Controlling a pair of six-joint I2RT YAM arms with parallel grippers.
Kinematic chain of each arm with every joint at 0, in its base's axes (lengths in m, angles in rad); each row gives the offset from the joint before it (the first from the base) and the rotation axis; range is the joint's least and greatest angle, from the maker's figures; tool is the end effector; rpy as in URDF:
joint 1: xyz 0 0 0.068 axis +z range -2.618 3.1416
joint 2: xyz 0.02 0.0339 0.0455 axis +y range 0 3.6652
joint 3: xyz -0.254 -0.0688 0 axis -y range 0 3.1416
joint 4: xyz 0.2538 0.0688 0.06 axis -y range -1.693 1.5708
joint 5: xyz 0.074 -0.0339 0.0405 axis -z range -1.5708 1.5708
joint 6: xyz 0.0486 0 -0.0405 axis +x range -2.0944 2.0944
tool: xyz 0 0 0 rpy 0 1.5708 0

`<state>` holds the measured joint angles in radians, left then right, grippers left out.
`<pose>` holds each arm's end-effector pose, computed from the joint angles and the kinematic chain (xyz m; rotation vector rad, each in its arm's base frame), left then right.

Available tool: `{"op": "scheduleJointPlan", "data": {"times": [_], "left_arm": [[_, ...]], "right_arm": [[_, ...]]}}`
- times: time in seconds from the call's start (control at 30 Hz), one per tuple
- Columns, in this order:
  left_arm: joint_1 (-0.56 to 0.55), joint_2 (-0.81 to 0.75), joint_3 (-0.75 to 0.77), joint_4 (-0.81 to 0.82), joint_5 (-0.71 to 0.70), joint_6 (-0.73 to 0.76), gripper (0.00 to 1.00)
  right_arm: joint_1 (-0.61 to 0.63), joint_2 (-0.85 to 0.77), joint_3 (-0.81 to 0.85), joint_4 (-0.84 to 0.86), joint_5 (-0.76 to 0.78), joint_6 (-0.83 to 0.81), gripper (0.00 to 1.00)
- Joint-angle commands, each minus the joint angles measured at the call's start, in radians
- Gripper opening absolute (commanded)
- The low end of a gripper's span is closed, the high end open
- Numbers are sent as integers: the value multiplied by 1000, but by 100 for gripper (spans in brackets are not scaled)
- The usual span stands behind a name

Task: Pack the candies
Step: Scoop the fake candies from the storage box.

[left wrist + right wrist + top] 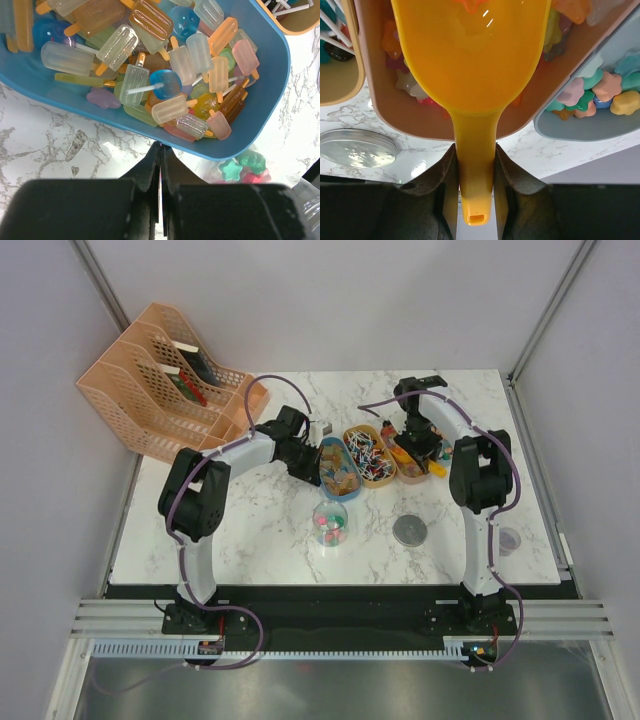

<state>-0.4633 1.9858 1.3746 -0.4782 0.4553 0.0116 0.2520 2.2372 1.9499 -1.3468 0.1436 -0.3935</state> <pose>0.3654 -0.2064 0.1452 0.7778 2.5666 -0.7517 0.4179 0.1004 0.1769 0.9775 -2.9008 0.2128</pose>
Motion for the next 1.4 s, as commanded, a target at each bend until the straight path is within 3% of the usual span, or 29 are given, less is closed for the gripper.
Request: {"op": "scheduleJointPlan", "data": {"times": [0.0,0.13,0.33,0.43,0.8,1.37], "left_arm": [[-11,-62,-6,-6,20,21,2],[-11,-74,-8,-42,2,30,8],[-3,-88,6,-92,-13,51,40],[0,-91,20,-129,-24,70,48],[44,-117,63,-194,-58,125,52],[101,-143,123,-211,-104,162,53]], "right_arm": [[-5,25,41,67,-21,22,0],[-13,24,41,83,-42,21,0],[-30,32,44,95,-64,13,0],[-45,35,29,101,-88,10,0],[-77,12,-3,138,-130,4,0],[-82,-168,-327,388,-185,39,0]]}}
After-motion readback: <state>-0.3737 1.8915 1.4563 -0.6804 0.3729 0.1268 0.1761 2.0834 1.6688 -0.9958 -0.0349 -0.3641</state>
